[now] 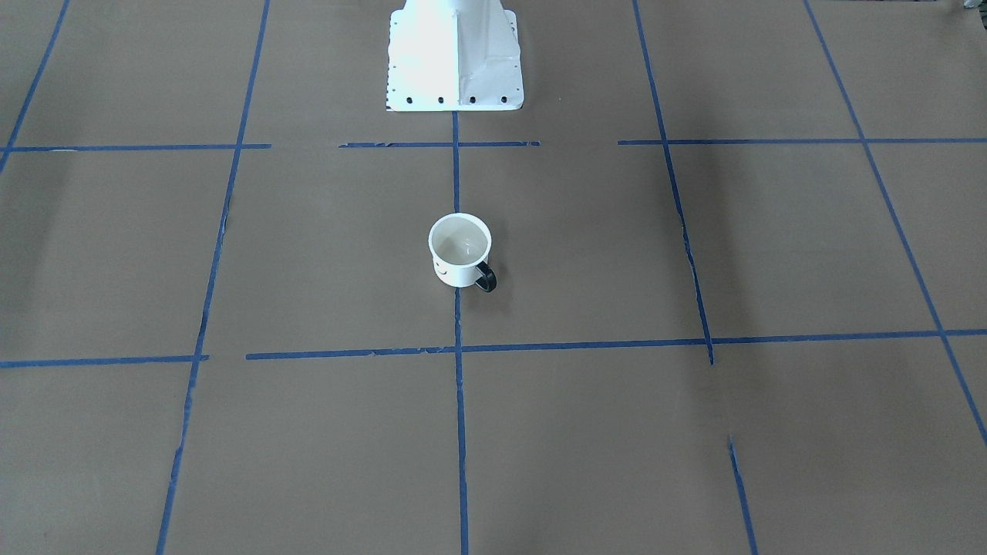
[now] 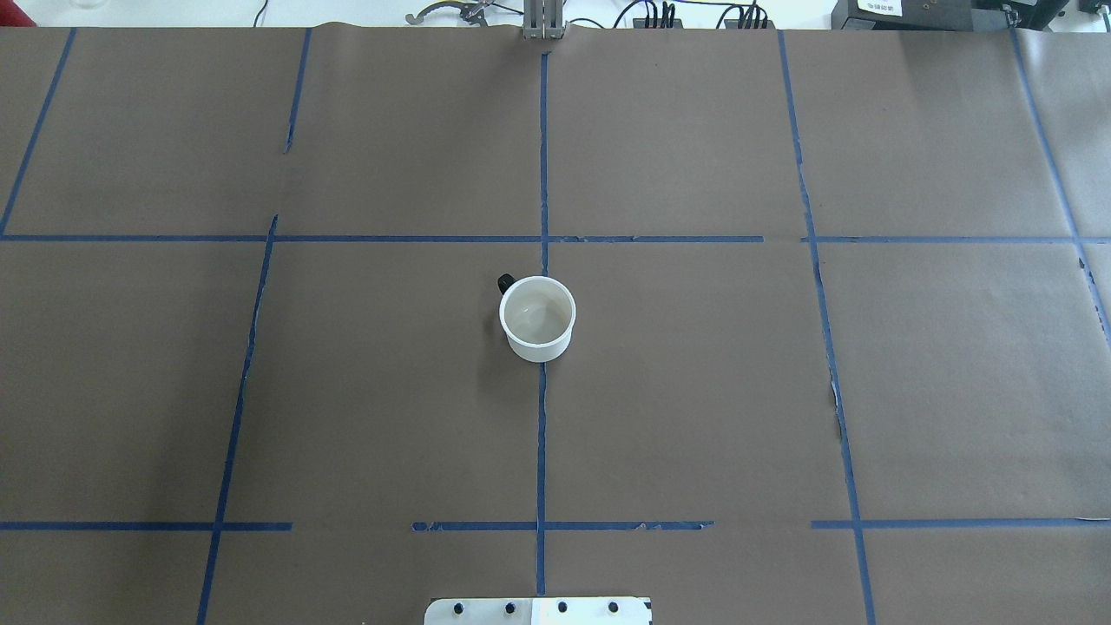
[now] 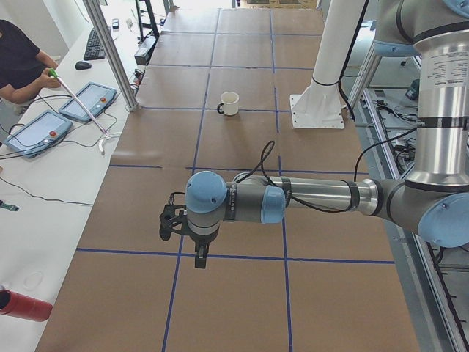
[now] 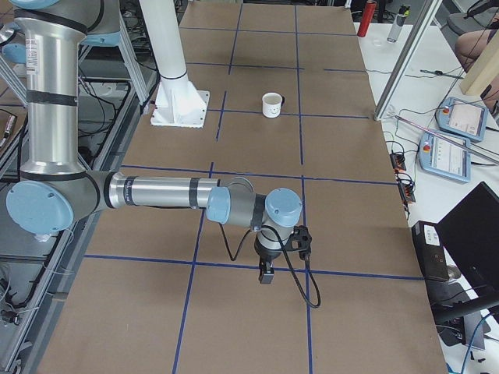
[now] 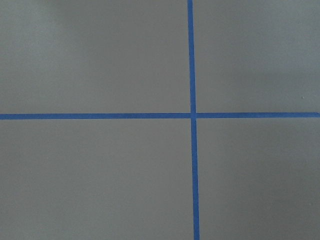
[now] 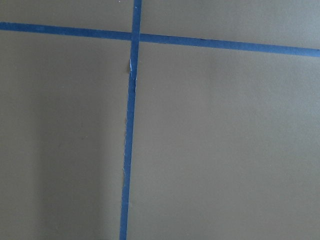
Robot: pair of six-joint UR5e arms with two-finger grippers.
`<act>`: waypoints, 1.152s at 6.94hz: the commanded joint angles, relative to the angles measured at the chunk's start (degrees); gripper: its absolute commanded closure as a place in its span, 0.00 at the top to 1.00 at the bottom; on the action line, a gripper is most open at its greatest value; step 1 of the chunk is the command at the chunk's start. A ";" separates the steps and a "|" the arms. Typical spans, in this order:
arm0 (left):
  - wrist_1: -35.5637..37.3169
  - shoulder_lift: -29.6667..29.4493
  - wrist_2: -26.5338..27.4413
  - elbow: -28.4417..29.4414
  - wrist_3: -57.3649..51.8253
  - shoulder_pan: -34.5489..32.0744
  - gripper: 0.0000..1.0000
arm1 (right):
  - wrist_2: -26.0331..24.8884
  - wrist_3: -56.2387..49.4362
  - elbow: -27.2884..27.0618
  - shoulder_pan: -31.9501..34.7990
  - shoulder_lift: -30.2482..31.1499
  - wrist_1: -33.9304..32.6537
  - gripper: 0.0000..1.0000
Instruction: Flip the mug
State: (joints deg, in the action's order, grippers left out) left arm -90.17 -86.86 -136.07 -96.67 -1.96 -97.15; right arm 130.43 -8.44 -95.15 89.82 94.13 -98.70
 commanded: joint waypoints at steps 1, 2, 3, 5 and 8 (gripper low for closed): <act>4.45 -2.07 1.25 -0.19 -0.76 1.35 1.00 | 0.00 0.00 -0.03 0.00 0.00 0.00 1.00; 4.56 -1.48 1.25 0.42 -4.59 1.35 1.00 | 0.00 0.00 -0.03 0.00 0.00 0.00 1.00; 5.00 -1.30 1.07 0.17 -5.59 1.27 1.00 | 0.00 0.00 -0.03 0.00 0.00 0.00 1.00; 5.27 -0.69 0.98 0.43 -5.33 1.35 1.00 | 0.00 0.00 -0.03 0.00 0.00 0.00 1.00; 5.09 2.22 0.38 0.60 -5.07 1.35 1.00 | 0.00 0.00 -0.03 0.00 0.00 0.00 1.00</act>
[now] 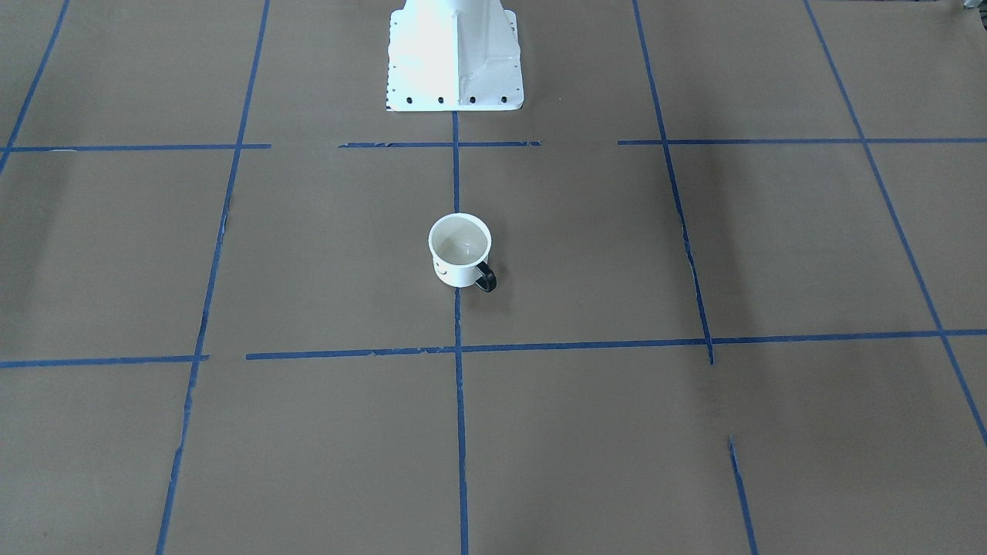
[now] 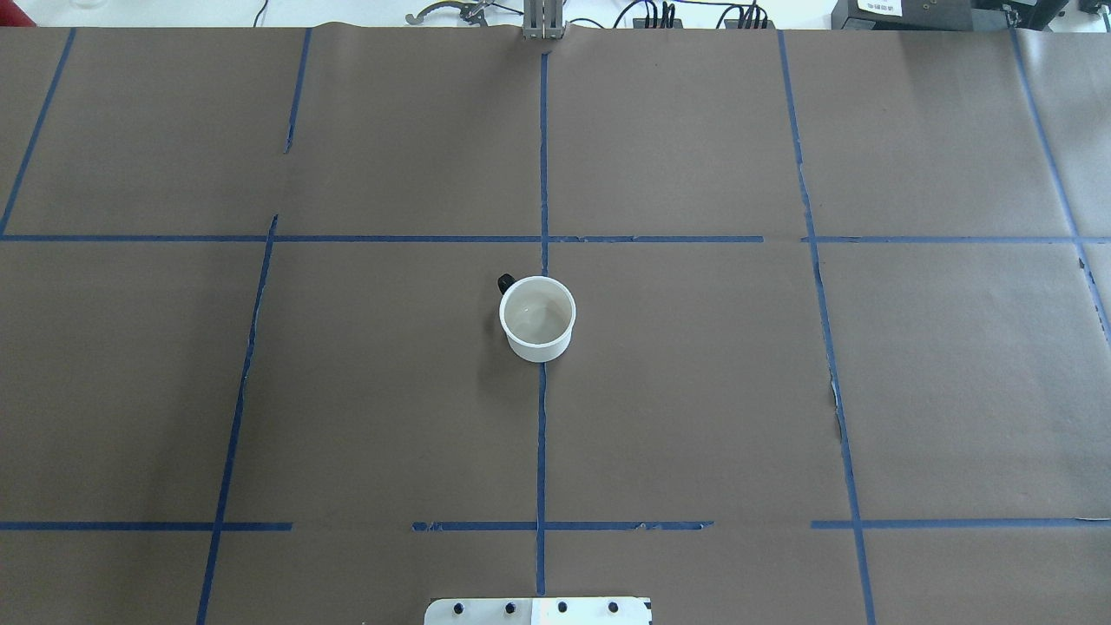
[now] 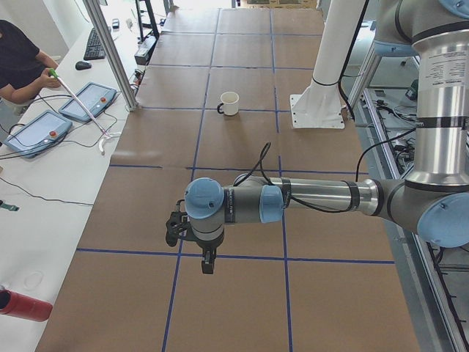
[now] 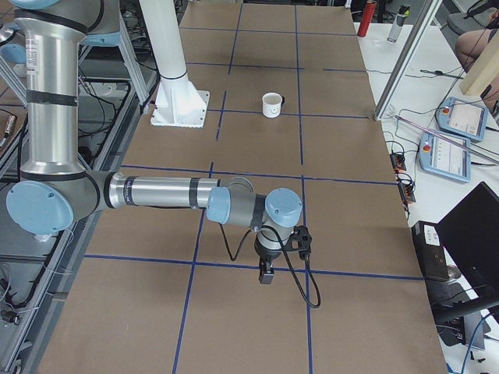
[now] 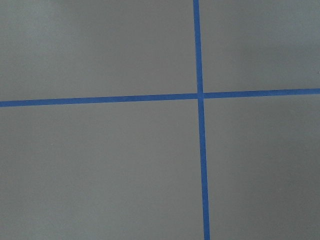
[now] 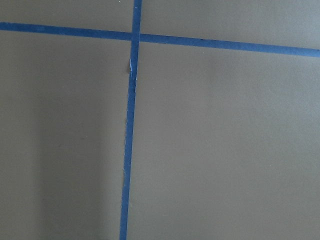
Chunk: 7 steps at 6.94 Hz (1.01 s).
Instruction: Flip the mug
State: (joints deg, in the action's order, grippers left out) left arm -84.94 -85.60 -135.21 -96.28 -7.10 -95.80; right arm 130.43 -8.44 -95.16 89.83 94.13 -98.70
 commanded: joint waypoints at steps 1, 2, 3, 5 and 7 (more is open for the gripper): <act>0.21 1.14 0.46 0.04 -0.02 0.00 1.00 | 0.00 0.00 -0.02 0.00 0.00 0.00 1.00; 0.13 0.70 0.56 0.47 -0.11 0.09 1.00 | 0.00 0.00 -0.02 0.00 0.00 0.00 1.00; 0.39 0.26 1.25 -0.05 -0.28 0.00 1.00 | 0.00 0.00 -0.02 0.00 0.00 0.00 1.00; 1.00 0.17 1.35 -0.93 -0.37 -0.09 1.00 | 0.00 0.00 -0.02 0.00 0.00 0.00 1.00; 1.09 -0.09 1.35 -1.89 -0.37 -0.09 1.00 | 0.00 0.00 -0.02 0.00 0.00 0.00 1.00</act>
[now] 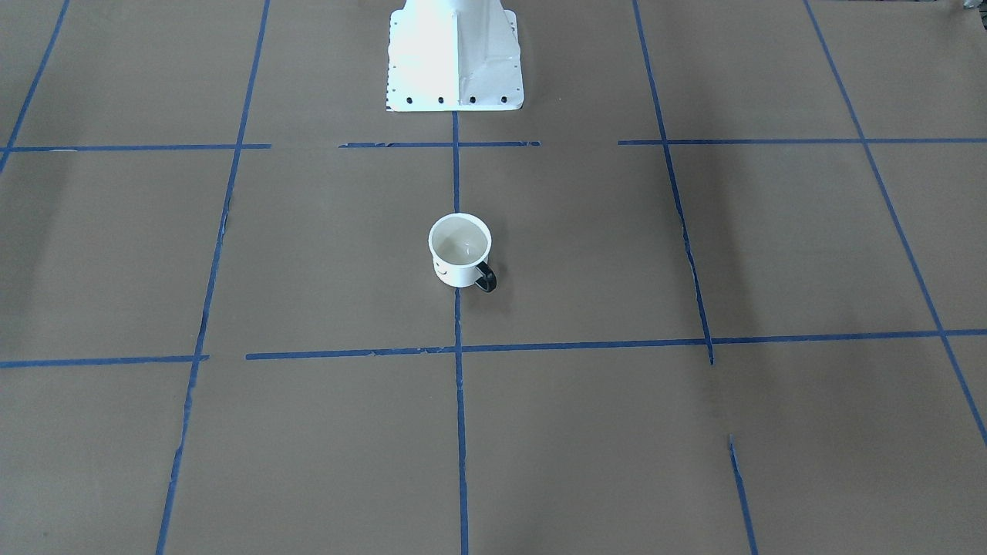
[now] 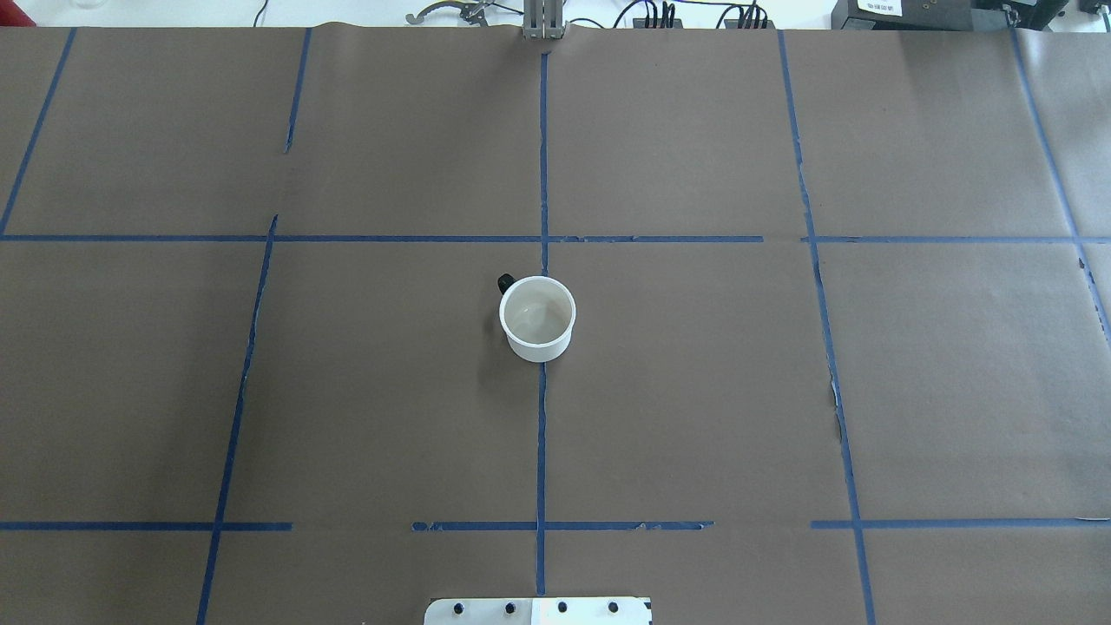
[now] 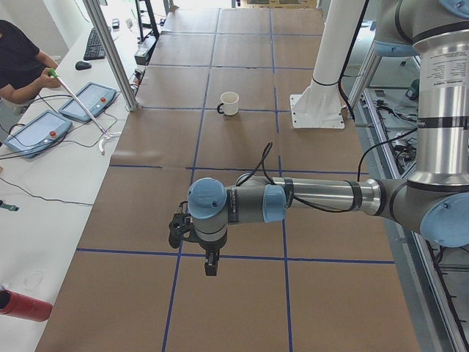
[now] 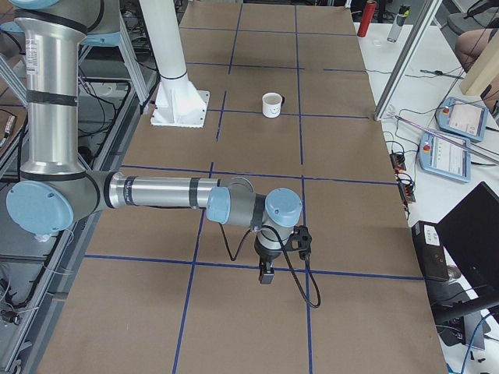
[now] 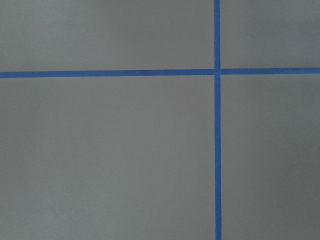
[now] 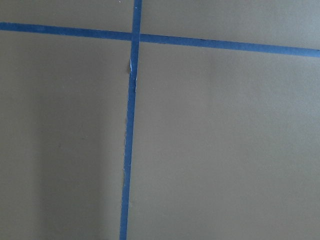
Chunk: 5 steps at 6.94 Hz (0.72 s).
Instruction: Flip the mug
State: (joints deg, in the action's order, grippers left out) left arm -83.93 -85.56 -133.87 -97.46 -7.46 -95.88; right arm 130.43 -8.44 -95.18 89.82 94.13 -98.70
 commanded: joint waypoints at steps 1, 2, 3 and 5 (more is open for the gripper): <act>0.08 -0.13 0.01 -1.24 -0.01 -0.01 1.00 | 0.00 0.00 0.00 0.00 0.00 0.00 1.00; 0.00 -0.48 0.01 -1.07 -0.01 -0.01 1.00 | 0.00 0.00 0.00 0.00 0.00 0.00 1.00; -0.18 -0.57 -0.07 -0.63 -0.01 0.08 1.00 | 0.00 0.00 0.00 0.00 0.00 0.00 1.00; -0.35 -1.27 -0.08 -0.28 -0.09 0.08 1.00 | 0.00 0.00 0.00 0.00 0.00 0.00 1.00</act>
